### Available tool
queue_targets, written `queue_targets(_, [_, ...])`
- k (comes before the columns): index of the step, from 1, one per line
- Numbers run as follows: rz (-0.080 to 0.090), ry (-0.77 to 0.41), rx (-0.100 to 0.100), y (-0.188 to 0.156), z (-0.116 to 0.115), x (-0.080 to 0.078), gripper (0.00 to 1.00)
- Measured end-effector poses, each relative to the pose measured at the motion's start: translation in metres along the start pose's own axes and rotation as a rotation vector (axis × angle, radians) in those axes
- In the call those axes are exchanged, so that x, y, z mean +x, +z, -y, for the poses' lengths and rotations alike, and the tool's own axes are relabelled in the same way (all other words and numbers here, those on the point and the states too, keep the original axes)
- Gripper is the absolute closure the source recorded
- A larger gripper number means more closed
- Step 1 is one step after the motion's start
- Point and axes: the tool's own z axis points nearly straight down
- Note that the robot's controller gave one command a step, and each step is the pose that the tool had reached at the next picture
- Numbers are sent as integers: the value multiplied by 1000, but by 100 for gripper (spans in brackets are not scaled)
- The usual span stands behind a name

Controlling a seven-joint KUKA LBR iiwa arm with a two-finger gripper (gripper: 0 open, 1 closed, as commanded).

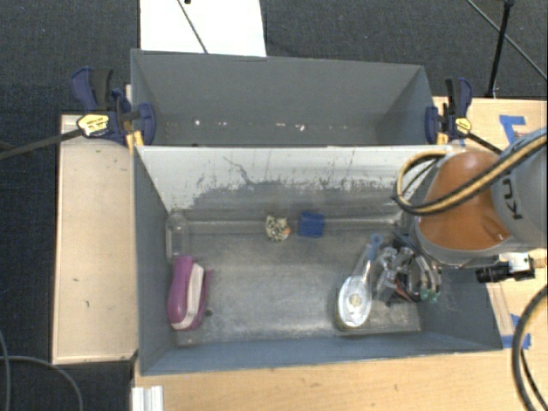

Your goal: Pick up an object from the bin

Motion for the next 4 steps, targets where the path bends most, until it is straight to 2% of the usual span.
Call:
queue_targets(1, [0,1,0,0,0,0,0])
queue_targets(2, [0,2,0,0,0,0,100])
queue_targets(3, [0,3,0,0,0,0,0])
queue_targets(4, [0,3,-1,0,0,0,100])
